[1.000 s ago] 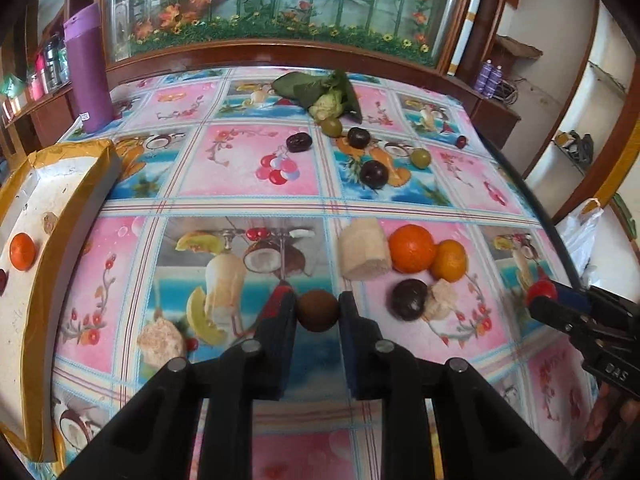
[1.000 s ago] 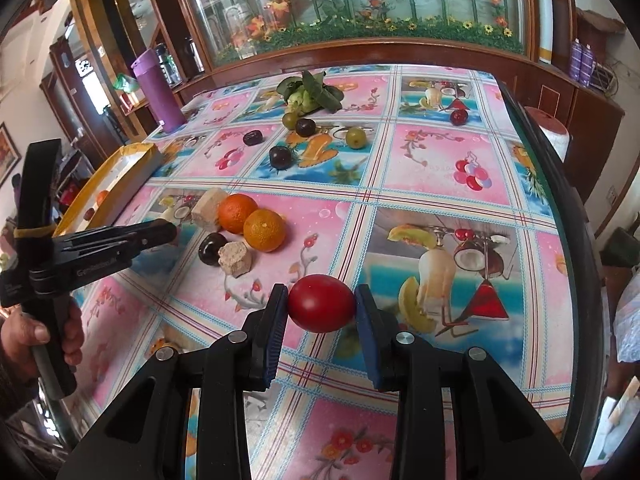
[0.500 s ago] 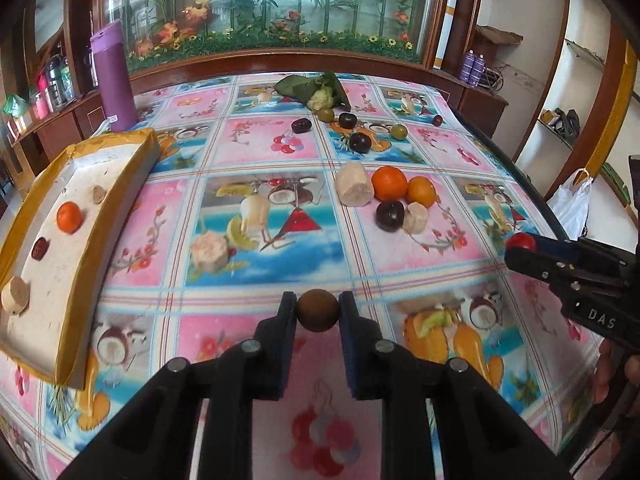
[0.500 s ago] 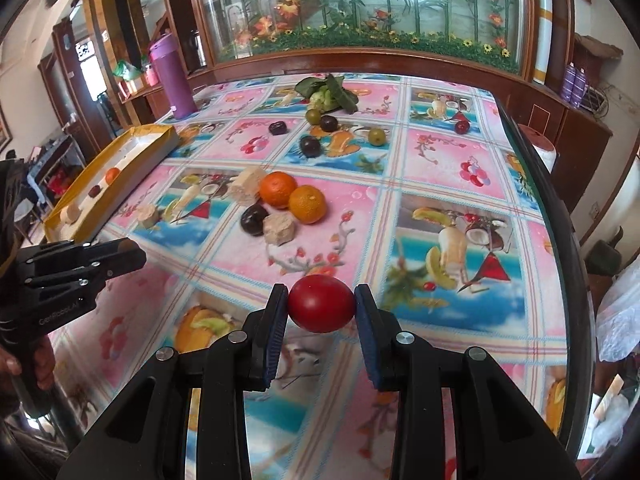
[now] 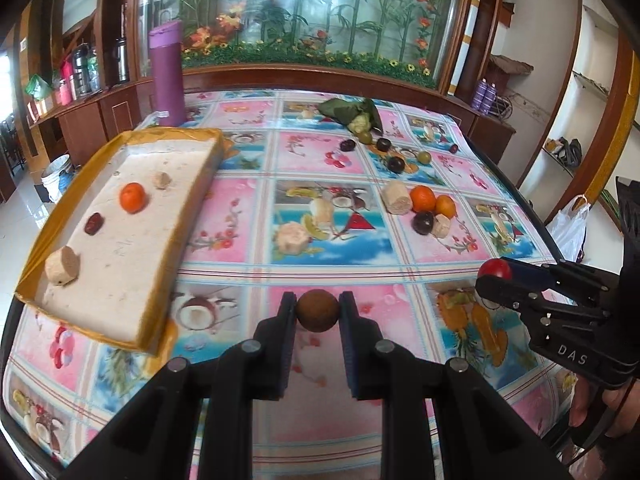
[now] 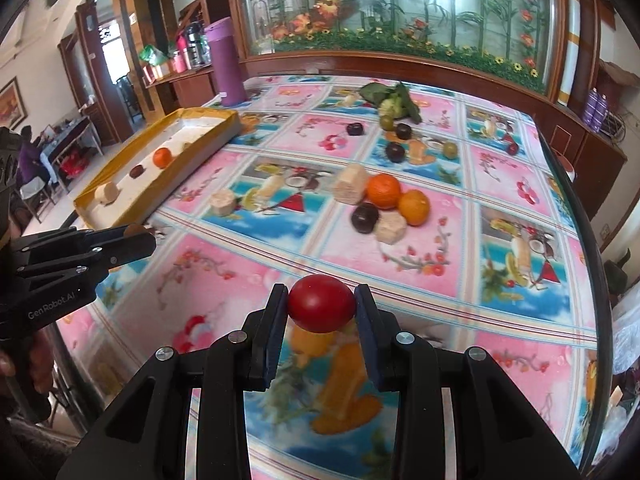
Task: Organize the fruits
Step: 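Carry the tomato in the right gripper and brown fruit in the left over the tray, then open both grippers to drop the tomato and brown fruit into the tray, then withdraw both grippers from the tray back toward the fruit cluster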
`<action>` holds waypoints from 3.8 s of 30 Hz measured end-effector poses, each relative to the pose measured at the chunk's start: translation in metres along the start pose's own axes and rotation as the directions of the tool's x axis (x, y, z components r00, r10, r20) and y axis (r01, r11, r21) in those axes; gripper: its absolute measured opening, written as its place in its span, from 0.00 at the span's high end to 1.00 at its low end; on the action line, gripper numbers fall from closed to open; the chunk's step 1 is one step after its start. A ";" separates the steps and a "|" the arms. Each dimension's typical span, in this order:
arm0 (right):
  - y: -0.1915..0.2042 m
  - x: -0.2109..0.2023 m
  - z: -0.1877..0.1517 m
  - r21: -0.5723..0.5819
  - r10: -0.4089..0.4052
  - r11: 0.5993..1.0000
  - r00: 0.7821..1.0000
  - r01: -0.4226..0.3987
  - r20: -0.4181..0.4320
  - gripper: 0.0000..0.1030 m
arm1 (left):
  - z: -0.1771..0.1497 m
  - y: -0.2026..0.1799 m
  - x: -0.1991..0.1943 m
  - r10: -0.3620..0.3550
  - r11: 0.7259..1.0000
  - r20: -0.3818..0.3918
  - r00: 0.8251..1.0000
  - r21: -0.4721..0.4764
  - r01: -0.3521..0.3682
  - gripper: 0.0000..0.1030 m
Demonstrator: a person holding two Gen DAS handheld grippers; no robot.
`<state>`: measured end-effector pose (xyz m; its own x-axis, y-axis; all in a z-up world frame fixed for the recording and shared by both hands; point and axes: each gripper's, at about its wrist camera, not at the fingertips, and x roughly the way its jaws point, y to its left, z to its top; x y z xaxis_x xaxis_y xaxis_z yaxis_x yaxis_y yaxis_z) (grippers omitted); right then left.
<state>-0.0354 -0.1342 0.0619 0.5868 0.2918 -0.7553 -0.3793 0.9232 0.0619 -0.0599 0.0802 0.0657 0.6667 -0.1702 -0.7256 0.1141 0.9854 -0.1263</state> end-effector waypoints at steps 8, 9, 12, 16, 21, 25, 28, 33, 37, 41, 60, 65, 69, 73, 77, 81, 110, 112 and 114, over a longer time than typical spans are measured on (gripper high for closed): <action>0.049 0.010 0.022 -0.064 0.043 0.997 0.999 -0.043 0.006 0.68 | 0.001 0.045 -0.017 0.046 0.997 0.035 0.998 -0.055 -0.044 0.77; 0.056 0.012 0.025 -0.071 0.054 0.996 0.999 -0.053 0.006 0.68 | 0.001 0.050 -0.019 0.053 0.997 0.038 0.998 -0.064 -0.050 0.77; 0.072 0.018 0.034 -0.091 0.073 0.993 0.997 -0.072 0.005 0.68 | 0.000 0.069 -0.023 0.070 0.994 0.045 0.997 -0.089 -0.065 0.77; 0.093 0.026 0.045 -0.124 0.090 0.988 0.996 -0.089 0.004 0.68 | 0.001 0.091 -0.025 0.093 0.989 0.050 0.994 -0.116 -0.087 0.77; 0.119 0.036 0.062 -0.159 0.114 0.981 0.993 -0.112 0.004 0.68 | 0.003 0.115 -0.027 0.125 0.983 0.056 0.991 -0.139 -0.116 0.77; 0.136 0.047 0.078 -0.175 0.135 0.976 0.991 -0.132 0.002 0.68 | 0.006 0.134 -0.026 0.145 0.979 0.055 0.988 -0.152 -0.135 0.77; 0.149 0.056 0.090 -0.181 0.152 0.972 0.988 -0.150 -0.001 0.68 | 0.009 0.148 -0.023 0.160 0.976 0.052 0.986 -0.156 -0.150 0.77; 0.170 0.078 0.113 -0.199 0.174 0.965 0.985 -0.173 -0.013 0.68 | 0.019 0.175 -0.018 0.184 0.970 0.044 0.982 -0.168 -0.175 0.77; 0.186 0.100 0.127 -0.208 0.193 0.958 0.981 -0.196 -0.032 0.68 | 0.026 0.194 -0.012 0.191 0.967 0.032 0.981 -0.180 -0.182 0.77; 0.198 0.124 0.135 -0.229 0.196 0.952 0.979 -0.204 -0.059 0.69 | 0.030 0.204 -0.001 0.177 0.966 0.008 0.984 -0.193 -0.172 0.77; 0.205 0.197 0.154 -0.292 0.141 0.939 0.979 -0.180 -0.150 0.68 | 0.043 0.198 0.055 0.136 0.977 -0.091 0.987 -0.152 -0.149 0.77; 0.210 0.201 0.153 -0.334 0.118 0.929 0.982 -0.162 -0.148 0.68 | 0.040 0.203 0.063 0.138 0.974 -0.119 0.983 -0.161 -0.156 0.77; 0.212 0.203 0.152 -0.351 0.106 0.924 0.983 -0.152 -0.147 0.68 | 0.037 0.206 0.069 0.133 0.972 -0.142 0.981 -0.174 -0.157 0.77; 0.213 0.204 0.152 -0.364 0.095 0.920 0.985 -0.143 -0.146 0.68 | 0.037 0.205 0.068 0.133 0.973 -0.142 0.981 -0.168 -0.156 0.74; 0.214 0.202 0.151 -0.373 0.096 0.916 0.985 -0.144 -0.144 0.64 | 0.036 0.203 0.066 0.136 0.973 -0.143 0.980 -0.165 -0.159 0.66; 0.215 0.197 0.149 -0.370 0.089 0.919 0.987 -0.134 -0.136 0.64 | 0.032 0.203 0.060 0.142 0.973 -0.141 0.980 -0.161 -0.164 0.65; 0.109 0.072 0.044 -0.024 0.037 0.999 0.996 -0.039 -0.085 0.61 | 0.018 0.142 0.001 0.177 0.979 0.006 0.984 -0.109 -0.175 0.37; 0.093 0.063 0.035 0.009 0.008 1.000 0.996 -0.007 -0.084 0.60 | 0.019 0.131 0.004 0.157 0.983 0.003 0.988 -0.100 -0.156 0.36; 0.080 0.055 0.027 0.020 -0.026 0.999 0.997 0.028 -0.079 0.60 | 0.020 0.119 0.009 0.138 0.987 -0.008 0.990 -0.087 -0.138 0.35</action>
<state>-0.0143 -0.0377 0.0427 0.5385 0.2468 -0.8057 -0.3480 0.9359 0.0541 -0.0252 0.1960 0.0573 0.6699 -0.0328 -0.7418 -0.0437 0.9956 -0.0834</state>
